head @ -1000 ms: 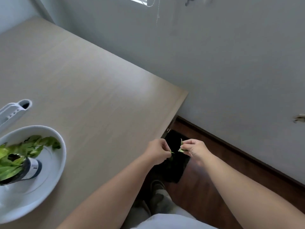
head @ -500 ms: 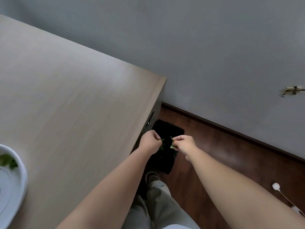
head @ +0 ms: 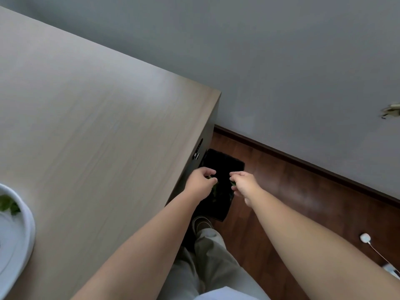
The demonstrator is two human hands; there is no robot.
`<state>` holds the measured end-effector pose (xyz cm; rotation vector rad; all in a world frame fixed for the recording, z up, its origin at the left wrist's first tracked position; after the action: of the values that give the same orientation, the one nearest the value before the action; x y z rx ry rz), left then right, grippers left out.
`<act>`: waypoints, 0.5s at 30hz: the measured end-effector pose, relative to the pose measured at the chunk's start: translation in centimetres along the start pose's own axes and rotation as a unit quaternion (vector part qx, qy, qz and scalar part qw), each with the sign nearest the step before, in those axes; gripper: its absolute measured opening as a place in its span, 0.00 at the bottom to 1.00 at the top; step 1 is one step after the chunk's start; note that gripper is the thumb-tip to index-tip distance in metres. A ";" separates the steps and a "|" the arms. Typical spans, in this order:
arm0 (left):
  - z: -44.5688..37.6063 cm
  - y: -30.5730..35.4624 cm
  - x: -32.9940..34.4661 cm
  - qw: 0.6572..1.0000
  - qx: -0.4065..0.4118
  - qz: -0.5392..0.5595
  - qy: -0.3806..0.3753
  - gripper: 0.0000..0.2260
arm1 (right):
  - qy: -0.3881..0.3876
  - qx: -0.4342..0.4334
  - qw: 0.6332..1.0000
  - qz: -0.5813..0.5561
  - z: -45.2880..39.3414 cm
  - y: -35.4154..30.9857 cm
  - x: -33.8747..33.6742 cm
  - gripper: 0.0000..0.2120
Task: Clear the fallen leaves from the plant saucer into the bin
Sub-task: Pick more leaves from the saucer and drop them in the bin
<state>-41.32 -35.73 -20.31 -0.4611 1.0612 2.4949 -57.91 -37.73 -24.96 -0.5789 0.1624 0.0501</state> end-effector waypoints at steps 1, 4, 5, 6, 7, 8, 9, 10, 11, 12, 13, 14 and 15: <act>0.4 0.1 -0.2 1.000 0.005 0.011 0.000 0.13 | 0.002 -0.003 1.000 -0.006 0.1 -0.1 0.0 0.09; 2.0 -0.1 -1.4 0.999 0.015 0.046 0.011 0.10 | -0.019 -0.006 0.999 -0.035 0.9 -0.8 0.5 0.09; 2.7 -0.3 -2.1 0.998 0.016 0.059 0.019 0.09 | -0.029 -0.007 0.999 -0.045 1.4 -1.1 0.8 0.09; 3.4 -0.6 -2.8 0.996 0.013 0.079 0.027 0.08 | -0.036 -0.008 0.998 -0.052 1.8 -1.6 1.1 0.10; 3.9 -0.8 -3.3 0.994 0.006 0.103 0.031 0.08 | -0.038 -0.008 0.998 -0.054 2.2 -1.8 1.2 0.12; 4.6 -1.2 -3.8 0.991 -0.003 0.128 0.034 0.08 | -0.040 -0.007 0.998 -0.048 2.4 -2.1 1.5 0.14; 5.3 -1.4 -4.2 0.989 -0.010 0.143 0.034 0.08 | -0.040 -0.006 0.999 -0.036 2.6 -2.4 1.8 0.17; 5.8 -1.5 -4.4 0.988 -0.015 0.147 0.031 0.08 | -0.035 -0.004 0.999 -0.017 2.7 -2.7 1.8 0.21; 6.4 -1.7 -4.6 0.989 -0.019 0.146 0.029 0.08 | -0.031 0.000 1.000 0.003 2.7 -2.8 2.0 0.24; 6.8 -1.9 -4.7 0.989 -0.024 0.143 0.028 0.08 | -0.031 0.003 0.999 0.019 2.6 -3.0 2.2 0.27; 7.0 -2.0 -4.8 0.989 -0.027 0.141 0.026 0.08 | -0.036 0.006 0.999 0.031 2.6 -3.1 2.4 0.29; 7.2 -2.0 -4.9 0.990 -0.029 0.139 0.025 0.08 | -0.044 0.009 0.998 0.042 2.7 -3.3 2.6 0.30; 7.4 -2.0 -5.1 0.990 -0.031 0.137 0.023 0.08 | -0.055 0.012 0.997 0.052 3.0 -3.5 2.9 0.31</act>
<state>-37.08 -30.13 -14.39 -0.4174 1.1364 2.7764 -54.35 -39.06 -21.08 -0.5422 0.0855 0.1807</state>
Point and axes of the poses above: each hand's wrist, its own z-axis away from the middle knuckle, its own x-axis out of the palm, y = z × x, the point moved 6 cm from there along -z, towards the middle knuckle, and after that the axes turned 8 degrees about -z, right-handed, at the moved point
